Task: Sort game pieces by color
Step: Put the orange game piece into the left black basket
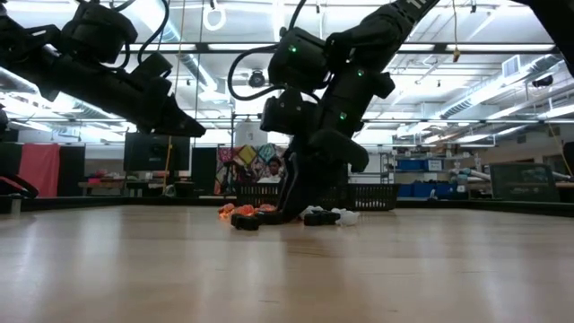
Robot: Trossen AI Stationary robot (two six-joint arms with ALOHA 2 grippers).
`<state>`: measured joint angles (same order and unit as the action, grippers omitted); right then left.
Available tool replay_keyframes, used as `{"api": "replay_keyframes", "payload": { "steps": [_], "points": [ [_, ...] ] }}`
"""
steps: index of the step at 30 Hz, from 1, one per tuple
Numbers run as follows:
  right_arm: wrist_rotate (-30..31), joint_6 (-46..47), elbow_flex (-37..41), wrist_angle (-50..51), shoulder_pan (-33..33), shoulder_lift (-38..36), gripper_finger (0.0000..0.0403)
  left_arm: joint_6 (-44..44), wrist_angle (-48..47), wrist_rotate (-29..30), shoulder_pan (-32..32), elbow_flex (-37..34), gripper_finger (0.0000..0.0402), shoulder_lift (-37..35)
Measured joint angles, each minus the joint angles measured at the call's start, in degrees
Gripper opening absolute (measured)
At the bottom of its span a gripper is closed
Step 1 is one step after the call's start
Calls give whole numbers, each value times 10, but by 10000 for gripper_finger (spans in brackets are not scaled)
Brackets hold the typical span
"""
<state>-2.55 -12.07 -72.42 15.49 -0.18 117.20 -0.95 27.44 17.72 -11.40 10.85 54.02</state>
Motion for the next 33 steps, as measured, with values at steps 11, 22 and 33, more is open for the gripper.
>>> {"api": "replay_keyframes", "payload": {
  "steps": [11,22,33],
  "points": [
    [25,-18,3,8,-10,-17,97,1,1,0,0,0,167,0],
    [32,-63,0,-3,-35,-51,73,1,2,0,0,0,167,0],
    [-33,-86,-28,-4,-70,-54,73,3,3,0,0,0,167,0]
  ]
}}
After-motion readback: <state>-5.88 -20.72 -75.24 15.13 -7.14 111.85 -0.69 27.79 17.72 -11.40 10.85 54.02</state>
